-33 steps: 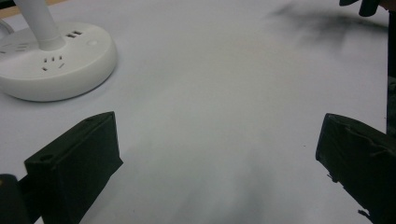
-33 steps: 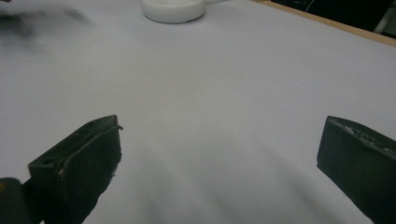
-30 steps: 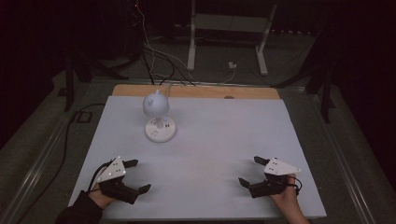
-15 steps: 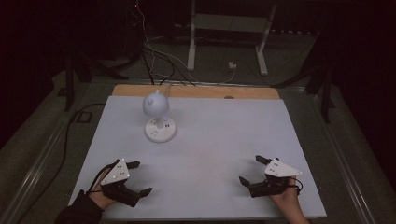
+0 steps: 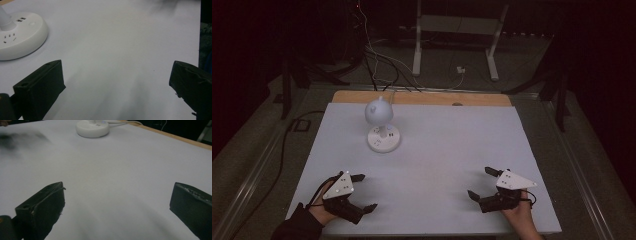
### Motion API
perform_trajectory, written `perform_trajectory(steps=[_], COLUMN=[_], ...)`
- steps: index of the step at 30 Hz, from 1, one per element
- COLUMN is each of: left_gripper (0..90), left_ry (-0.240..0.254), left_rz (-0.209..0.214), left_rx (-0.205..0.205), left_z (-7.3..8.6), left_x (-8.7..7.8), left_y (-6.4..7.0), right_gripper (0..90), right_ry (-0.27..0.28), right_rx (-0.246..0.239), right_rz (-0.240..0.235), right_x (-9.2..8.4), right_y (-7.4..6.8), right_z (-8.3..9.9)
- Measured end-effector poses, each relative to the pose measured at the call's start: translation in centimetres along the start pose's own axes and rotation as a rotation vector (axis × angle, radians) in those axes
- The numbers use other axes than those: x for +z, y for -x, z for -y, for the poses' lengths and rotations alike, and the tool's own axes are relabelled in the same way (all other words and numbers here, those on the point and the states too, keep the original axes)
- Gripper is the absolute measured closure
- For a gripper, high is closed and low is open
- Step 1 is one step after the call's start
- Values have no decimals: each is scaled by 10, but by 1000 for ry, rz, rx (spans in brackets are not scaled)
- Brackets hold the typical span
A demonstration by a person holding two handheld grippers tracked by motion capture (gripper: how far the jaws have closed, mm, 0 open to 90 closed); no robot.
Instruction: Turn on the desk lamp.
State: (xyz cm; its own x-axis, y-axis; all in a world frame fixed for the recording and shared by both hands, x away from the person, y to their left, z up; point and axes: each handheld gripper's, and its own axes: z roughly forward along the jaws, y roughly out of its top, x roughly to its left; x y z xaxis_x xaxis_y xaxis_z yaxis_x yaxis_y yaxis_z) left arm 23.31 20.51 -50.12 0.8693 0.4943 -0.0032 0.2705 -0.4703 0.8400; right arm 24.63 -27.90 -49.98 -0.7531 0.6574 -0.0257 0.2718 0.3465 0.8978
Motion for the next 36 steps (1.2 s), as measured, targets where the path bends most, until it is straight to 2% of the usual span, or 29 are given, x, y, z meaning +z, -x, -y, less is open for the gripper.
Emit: perform_trajectory(steps=[6, 15, 27, 36], left_gripper=[3, 3, 3, 3], left_ry=[5, 8, 18, 49], left_rz=[10, 15, 26, 40], left_rx=[3, -1, 22, 20], left_z=[-2, -8, -21, -35], left_x=[0, -1, -2, -4], left_y=[1, 1, 2, 4], right_gripper=[0, 0, 0, 0], right_ry=[7, 12, 21, 20], right_rx=[-25, -13, -23, -25], right_rz=[8, 9, 13, 21], right_x=[-1, -2, -3, -3], right_y=[-4, -5, -5, -6], right_z=[-2, -2, -3, -3])
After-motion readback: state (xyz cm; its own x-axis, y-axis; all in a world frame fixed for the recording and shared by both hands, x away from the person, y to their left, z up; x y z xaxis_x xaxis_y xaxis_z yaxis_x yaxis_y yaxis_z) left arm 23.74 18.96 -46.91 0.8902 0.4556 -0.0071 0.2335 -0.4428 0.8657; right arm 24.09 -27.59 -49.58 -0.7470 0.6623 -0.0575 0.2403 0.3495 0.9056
